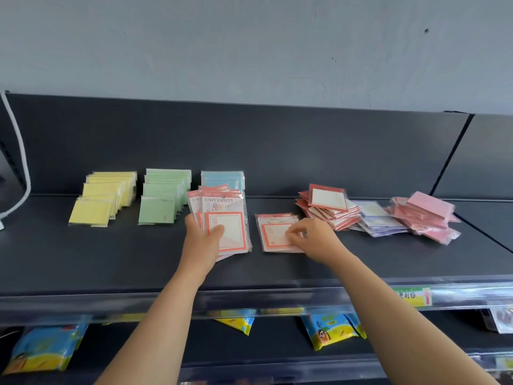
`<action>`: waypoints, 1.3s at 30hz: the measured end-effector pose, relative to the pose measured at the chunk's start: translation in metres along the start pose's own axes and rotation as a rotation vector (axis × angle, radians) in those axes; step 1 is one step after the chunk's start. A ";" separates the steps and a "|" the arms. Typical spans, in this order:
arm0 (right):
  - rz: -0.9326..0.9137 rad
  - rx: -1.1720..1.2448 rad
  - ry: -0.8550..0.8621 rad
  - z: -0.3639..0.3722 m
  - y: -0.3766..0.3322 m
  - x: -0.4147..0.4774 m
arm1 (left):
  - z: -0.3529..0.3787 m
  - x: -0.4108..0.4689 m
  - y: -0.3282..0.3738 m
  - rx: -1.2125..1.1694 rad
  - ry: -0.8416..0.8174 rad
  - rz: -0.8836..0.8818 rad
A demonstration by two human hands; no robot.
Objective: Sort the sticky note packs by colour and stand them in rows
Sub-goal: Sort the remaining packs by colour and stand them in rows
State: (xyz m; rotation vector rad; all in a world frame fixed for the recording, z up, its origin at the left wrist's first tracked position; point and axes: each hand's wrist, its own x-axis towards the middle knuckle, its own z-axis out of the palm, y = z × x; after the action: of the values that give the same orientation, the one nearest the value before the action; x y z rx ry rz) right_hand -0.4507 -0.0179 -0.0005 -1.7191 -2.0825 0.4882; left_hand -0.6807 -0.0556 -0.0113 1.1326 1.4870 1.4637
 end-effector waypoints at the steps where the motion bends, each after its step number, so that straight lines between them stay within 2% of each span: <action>1: 0.009 0.011 0.024 0.000 0.000 0.000 | 0.000 0.000 0.000 -0.007 0.001 -0.008; 6: 0.145 -0.011 -0.065 0.017 -0.010 0.002 | -0.001 0.002 -0.003 -0.002 -0.009 -0.025; 10: 0.177 0.107 -0.062 0.020 -0.015 0.004 | -0.001 0.001 -0.004 -0.009 -0.003 -0.021; 15: 0.346 0.177 -0.116 0.006 -0.023 0.002 | -0.001 -0.001 -0.002 0.014 -0.006 -0.003; 23: 0.426 0.189 -0.242 -0.012 -0.032 -0.002 | 0.000 -0.006 0.000 0.057 -0.032 0.042; 28: 0.438 0.320 -0.271 -0.013 -0.031 -0.001 | -0.001 -0.008 0.001 0.051 -0.041 0.029; 32: 0.449 0.678 -0.070 -0.013 -0.010 0.002 | -0.002 -0.008 0.002 0.066 -0.046 0.024; 35: 0.306 0.954 -0.052 -0.011 -0.005 -0.004 | 0.005 -0.007 0.005 0.104 -0.080 0.006; 39: 0.211 0.934 -0.122 0.009 -0.020 -0.007 | 0.023 -0.010 0.007 0.129 -0.175 -0.034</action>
State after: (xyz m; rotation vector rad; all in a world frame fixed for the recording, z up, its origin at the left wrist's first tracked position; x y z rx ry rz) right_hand -0.4713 -0.0284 0.0010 -1.3233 -1.3472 1.3842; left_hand -0.6555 -0.0574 -0.0061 1.2718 1.4871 1.2268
